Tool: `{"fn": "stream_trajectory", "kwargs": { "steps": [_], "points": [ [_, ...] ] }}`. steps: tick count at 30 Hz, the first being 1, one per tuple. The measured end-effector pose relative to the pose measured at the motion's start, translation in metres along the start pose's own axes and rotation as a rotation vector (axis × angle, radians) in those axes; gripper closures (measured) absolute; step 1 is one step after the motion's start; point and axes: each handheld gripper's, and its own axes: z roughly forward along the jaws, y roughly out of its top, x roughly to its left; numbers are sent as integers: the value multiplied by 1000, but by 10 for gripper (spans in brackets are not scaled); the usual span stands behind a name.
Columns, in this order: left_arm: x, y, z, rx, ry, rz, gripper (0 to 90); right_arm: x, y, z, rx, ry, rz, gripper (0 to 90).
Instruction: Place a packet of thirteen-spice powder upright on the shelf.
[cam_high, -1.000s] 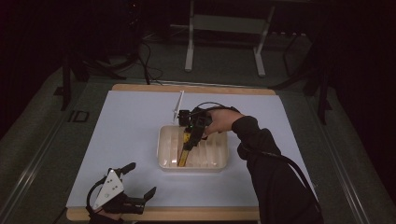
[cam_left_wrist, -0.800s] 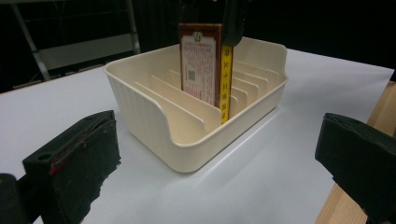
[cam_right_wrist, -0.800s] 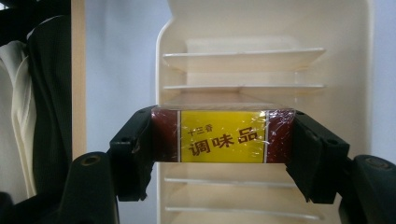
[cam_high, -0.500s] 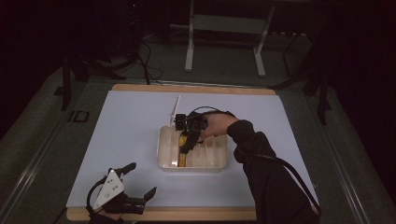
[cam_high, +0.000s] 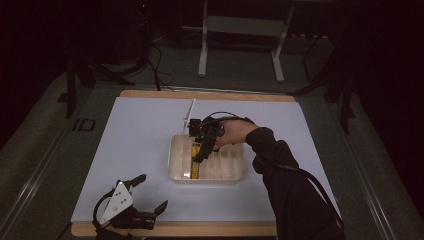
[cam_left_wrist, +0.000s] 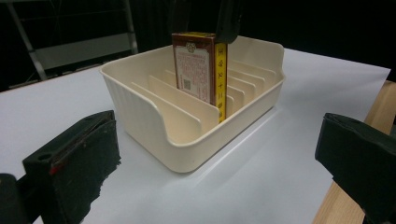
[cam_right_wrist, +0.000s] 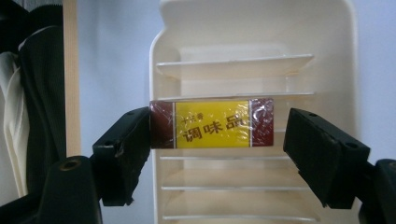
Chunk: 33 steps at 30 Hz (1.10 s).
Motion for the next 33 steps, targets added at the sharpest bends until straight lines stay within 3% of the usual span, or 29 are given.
{"fn": "stream_trajectory", "kwargs": {
  "steps": [10,18,24,33],
  "points": [
    [0,0,0,1,-1,-1,0,0,-8,-24,-80,-43,23,160],
    [0,0,0,0,-1,-3,0,-4,-26,-37,-125,-85,86,108],
    [0,0,0,-1,-6,-11,0,-7,-45,-37,-188,-104,151,108],
    [0,0,1,8,-9,-16,0,-6,-76,-29,-233,-160,206,129]
  ]
}}
